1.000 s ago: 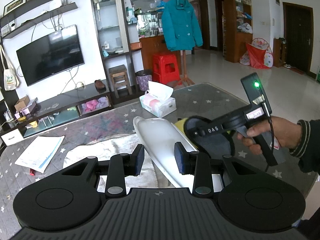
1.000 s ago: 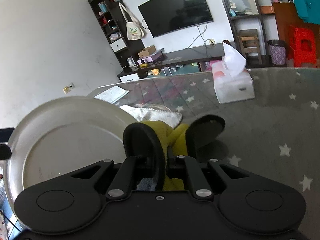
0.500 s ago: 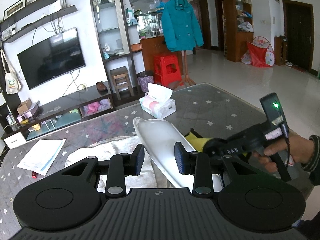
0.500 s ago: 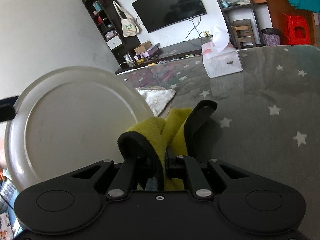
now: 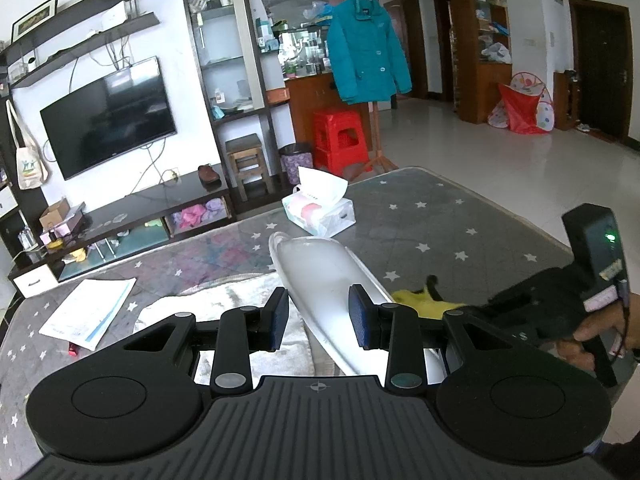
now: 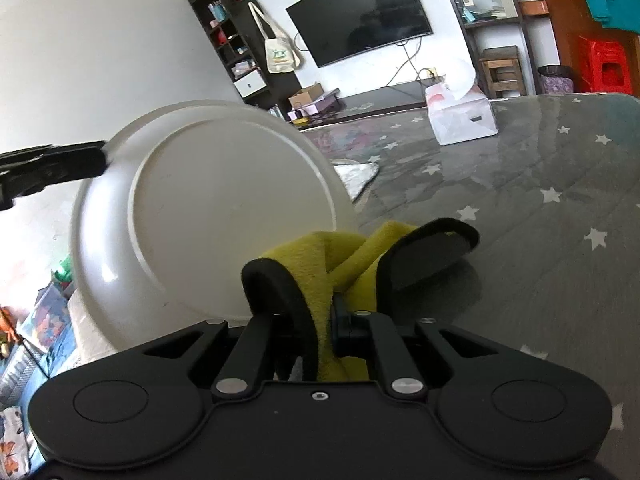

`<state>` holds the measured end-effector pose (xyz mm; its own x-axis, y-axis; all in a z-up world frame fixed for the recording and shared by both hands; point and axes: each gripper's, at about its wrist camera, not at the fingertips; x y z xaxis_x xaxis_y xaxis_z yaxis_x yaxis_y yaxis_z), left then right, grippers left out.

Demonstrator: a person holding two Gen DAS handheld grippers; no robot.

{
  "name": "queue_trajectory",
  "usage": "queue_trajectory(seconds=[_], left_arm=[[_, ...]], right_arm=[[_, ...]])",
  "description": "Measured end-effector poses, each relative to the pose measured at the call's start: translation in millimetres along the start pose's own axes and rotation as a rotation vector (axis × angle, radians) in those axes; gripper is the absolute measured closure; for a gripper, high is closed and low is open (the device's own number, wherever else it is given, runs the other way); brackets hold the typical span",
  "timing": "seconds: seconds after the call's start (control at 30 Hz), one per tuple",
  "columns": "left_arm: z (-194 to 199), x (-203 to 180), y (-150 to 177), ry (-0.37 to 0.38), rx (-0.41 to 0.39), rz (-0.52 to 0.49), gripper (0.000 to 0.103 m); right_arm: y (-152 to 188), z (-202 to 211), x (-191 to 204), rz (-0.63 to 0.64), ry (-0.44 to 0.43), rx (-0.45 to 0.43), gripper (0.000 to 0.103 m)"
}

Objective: Clean bowl
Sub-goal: 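Keep wiping the bowl's outer base with the cloth in the right tool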

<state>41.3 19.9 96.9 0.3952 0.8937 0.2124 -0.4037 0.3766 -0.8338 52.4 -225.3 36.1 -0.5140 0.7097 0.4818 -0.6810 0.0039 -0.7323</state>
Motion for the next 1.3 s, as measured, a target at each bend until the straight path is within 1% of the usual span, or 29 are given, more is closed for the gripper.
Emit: queue_trajectory(seconds=[0.13, 0.43, 0.57, 0.73, 0.93, 0.97, 1.03, 1.07, 1.3], left_arm=[[0, -1, 0, -0.005, 0.000, 0.002, 0.069], [1, 0, 0, -0.004, -0.001, 0.004, 0.069], [1, 1, 0, -0.004, -0.003, -0.003, 0.069], [2, -3, 0, -0.005, -0.011, -0.018, 0.069], [1, -4, 1, -0.005, -0.014, -0.020, 0.069], [6, -17, 5, -0.007, -0.016, -0.024, 0.069], [5, -13, 3, -0.006, -0.016, -0.027, 0.069], [4, -4, 1, -0.005, -0.016, -0.028, 0.069], [2, -4, 0, -0.003, -0.019, -0.037, 0.069]], right_arm=[[7, 5, 10, 0.015, -0.022, 0.011, 0.092], [12, 18, 37, 0.051, -0.088, -0.004, 0.092], [8, 25, 55, 0.087, -0.140, -0.023, 0.092], [-5, 33, 76, 0.139, -0.192, -0.074, 0.092], [-25, 32, 84, 0.175, -0.188, -0.126, 0.092], [-29, 32, 83, 0.176, -0.185, -0.136, 0.092], [-36, 30, 82, 0.177, -0.177, -0.152, 0.092], [-40, 29, 81, 0.177, -0.173, -0.160, 0.092], [-65, 20, 75, 0.188, -0.149, -0.201, 0.092]])
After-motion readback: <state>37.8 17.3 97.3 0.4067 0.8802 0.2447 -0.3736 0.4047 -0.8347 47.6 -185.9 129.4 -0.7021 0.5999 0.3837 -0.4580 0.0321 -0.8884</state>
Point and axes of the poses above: each gripper's, at about its wrist camera, not at the fingertips, and z roughly against the way its jaws point, x to its left, y to its underside, and after that the axes turned 5 degrees about -y, right-handed
